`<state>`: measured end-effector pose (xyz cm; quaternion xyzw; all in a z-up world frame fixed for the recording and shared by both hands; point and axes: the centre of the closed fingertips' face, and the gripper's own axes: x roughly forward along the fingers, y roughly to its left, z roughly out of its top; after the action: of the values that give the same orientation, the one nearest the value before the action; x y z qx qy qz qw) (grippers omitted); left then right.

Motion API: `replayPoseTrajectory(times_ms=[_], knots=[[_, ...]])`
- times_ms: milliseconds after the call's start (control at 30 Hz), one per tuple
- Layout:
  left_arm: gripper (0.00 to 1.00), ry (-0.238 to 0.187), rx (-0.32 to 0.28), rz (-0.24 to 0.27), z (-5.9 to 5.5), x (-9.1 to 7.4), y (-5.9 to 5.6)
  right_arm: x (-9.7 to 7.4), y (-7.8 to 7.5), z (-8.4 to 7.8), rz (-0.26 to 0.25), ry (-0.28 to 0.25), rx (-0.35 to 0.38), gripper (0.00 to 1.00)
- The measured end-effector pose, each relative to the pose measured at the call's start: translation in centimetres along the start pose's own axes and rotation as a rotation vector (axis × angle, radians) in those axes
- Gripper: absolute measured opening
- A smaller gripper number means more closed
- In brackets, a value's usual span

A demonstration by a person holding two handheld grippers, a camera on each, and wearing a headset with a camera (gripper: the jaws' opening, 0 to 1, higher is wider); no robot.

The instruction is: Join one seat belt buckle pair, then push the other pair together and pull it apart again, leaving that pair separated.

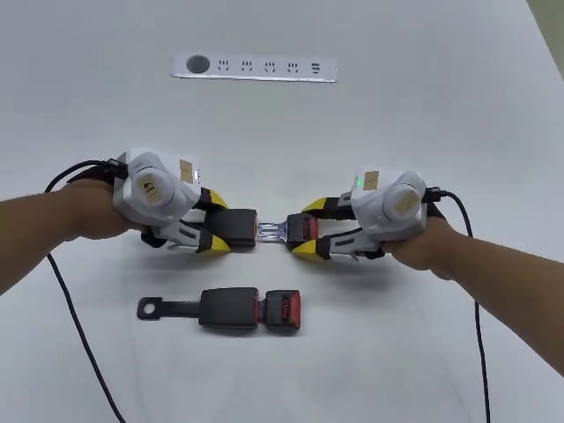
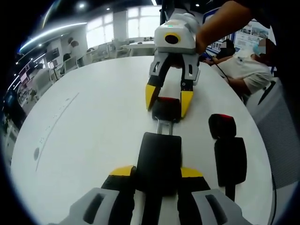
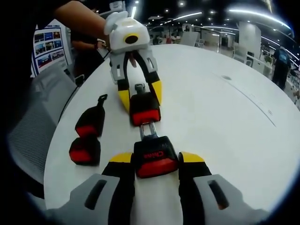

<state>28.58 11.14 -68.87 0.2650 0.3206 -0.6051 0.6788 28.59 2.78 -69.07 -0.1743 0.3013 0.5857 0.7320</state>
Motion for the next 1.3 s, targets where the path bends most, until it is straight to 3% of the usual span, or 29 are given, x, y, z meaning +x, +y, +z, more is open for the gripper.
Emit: replayPoseTrajectory(times_ms=[100,267,300,567,933,1300], knots=[[0.36,0.001,0.000,0.000,0.0,0.0,0.0,0.1,0.0,0.0,-0.002,0.008,-0.030,0.35],[0.36,-0.006,0.007,-0.005,0.3,0.3,-0.1,0.9,0.2,0.8,0.002,-0.005,-0.014,0.35],[0.36,0.003,0.028,-0.008,0.4,0.4,-0.2,1.0,-0.1,0.8,-0.006,0.006,-0.032,0.35],[0.35,0.002,0.018,-0.011,0.3,0.4,-0.3,1.1,0.3,1.1,-0.004,-0.008,0.011,0.35],[0.34,0.041,0.075,-0.065,0.3,0.4,-0.6,1.3,0.6,1.1,-0.003,-0.003,0.022,0.35],[0.34,0.038,0.088,-0.083,0.1,0.3,-0.5,2.3,0.8,2.0,-0.009,-0.012,0.045,0.35]])
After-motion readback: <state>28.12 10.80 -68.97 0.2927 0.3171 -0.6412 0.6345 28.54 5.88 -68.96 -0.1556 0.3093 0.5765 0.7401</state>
